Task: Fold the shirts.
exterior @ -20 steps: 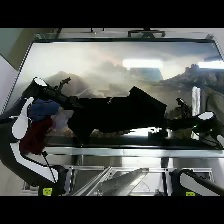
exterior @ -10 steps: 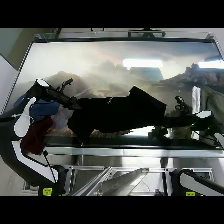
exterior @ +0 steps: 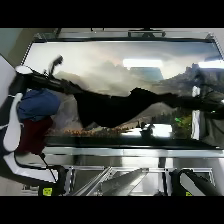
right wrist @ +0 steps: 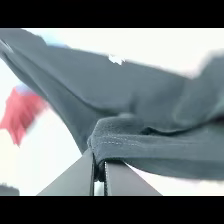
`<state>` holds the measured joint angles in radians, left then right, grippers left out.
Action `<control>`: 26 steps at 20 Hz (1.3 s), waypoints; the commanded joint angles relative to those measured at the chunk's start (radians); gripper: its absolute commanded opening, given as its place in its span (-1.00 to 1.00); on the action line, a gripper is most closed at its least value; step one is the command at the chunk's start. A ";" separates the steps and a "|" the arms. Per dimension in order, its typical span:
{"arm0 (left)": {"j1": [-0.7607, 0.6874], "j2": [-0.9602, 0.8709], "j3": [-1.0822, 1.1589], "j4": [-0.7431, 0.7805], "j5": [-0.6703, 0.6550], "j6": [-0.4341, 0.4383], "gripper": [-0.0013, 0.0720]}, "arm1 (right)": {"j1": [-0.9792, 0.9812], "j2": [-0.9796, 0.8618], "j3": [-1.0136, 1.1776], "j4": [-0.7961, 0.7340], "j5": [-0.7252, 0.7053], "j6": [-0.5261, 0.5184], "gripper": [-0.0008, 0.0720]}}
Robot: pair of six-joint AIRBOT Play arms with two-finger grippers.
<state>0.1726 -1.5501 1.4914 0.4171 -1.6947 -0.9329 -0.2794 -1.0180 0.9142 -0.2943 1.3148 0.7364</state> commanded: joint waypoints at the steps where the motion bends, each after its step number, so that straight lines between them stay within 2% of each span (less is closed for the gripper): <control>1: 0.082 0.273 0.143 -0.351 -0.011 -0.001 -0.90 | -0.102 0.221 0.248 0.208 0.028 0.045 -0.91; 3: 0.188 0.421 0.264 -0.445 0.025 -0.023 -0.90 | -0.206 0.330 0.390 0.208 -0.052 0.093 -0.91; 7: 0.479 0.638 0.428 -0.344 0.139 -0.075 -0.89 | -0.412 0.513 0.496 0.201 -0.143 0.128 -0.91; 9: 0.550 0.674 0.443 -0.327 0.149 -0.090 -0.89 | -0.428 0.556 0.494 0.132 -0.145 0.147 -0.91; 12: 0.439 0.645 0.320 -0.243 0.147 -0.105 -0.89 | -0.424 0.528 0.423 0.114 -0.081 0.173 -0.91; 15: 0.181 0.537 0.127 0.051 0.185 -0.106 -0.90 | -0.352 0.451 0.220 0.114 -0.080 0.126 -0.91; 17: 0.023 0.415 0.029 0.262 0.299 -0.105 -0.90 | -0.272 0.366 0.051 0.085 -0.128 0.097 -0.91; 19: -0.094 0.256 -0.028 0.423 0.437 -0.105 -0.90 | -0.182 0.244 -0.110 0.020 -0.249 0.060 -0.91; 21: -0.154 0.063 -0.027 0.510 0.519 -0.105 -0.90 | -0.104 0.079 -0.229 0.009 -0.401 -0.010 -0.90; 23: -0.166 -0.152 0.055 0.531 0.497 -0.110 -0.90 | -0.042 -0.134 -0.249 0.017 -0.522 -0.054 -0.90; 26: -0.138 -0.412 0.270 0.530 0.367 -0.188 -0.91 | -0.016 -0.412 -0.154 0.151 -0.515 -0.185 -0.90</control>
<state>0.0429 -1.7237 1.6218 0.8841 -1.2640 -1.0649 -0.3420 -1.1904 0.7364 -0.2260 0.8623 0.6689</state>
